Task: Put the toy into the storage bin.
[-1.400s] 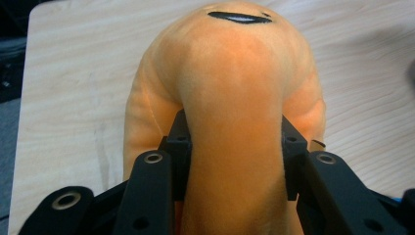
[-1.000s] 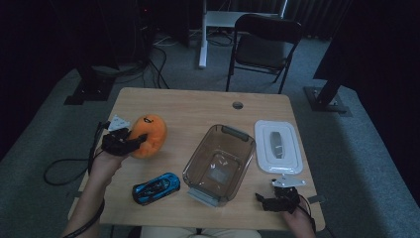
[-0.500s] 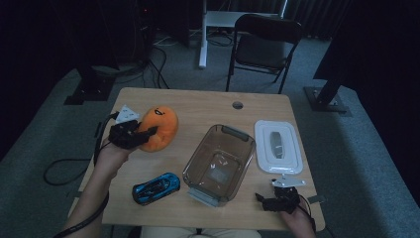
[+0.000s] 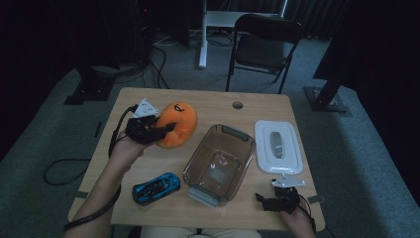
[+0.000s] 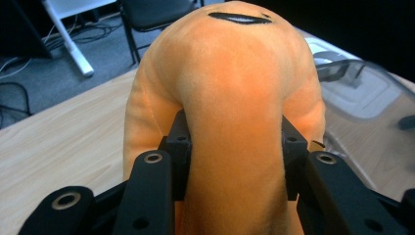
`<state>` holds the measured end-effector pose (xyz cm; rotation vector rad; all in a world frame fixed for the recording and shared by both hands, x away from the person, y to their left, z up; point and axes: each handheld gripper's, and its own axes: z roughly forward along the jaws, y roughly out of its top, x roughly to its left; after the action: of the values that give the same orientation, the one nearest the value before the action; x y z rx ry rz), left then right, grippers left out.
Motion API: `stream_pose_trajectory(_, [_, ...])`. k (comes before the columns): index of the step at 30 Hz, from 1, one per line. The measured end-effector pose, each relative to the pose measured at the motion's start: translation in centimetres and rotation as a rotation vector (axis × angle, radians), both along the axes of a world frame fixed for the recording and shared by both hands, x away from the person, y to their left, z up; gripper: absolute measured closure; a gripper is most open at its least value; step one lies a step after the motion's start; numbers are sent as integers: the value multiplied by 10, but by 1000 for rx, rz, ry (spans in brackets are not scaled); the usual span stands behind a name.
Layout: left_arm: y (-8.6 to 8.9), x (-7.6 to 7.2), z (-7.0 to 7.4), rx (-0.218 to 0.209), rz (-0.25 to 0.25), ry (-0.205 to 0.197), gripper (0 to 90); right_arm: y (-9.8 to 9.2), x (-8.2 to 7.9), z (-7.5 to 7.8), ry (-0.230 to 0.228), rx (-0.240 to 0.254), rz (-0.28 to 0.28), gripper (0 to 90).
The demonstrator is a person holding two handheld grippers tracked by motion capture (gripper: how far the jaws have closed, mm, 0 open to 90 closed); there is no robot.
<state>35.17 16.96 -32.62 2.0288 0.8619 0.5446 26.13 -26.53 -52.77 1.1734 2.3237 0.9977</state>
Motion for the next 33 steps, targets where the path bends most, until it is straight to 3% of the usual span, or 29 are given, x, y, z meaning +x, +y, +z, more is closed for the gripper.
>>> stream_pose_trajectory(17, [-61,3,9,24,-140,-9,629,0,0,0,0,1,0,126])
stream_pose_trajectory(27, [-98,9,1,37,-204,20,628,0,0,0,-1,0,0,126])
stream_pose_trajectory(33, [-111,13,-7,55,-227,43,628,0,0,0,-1,1,0,126])
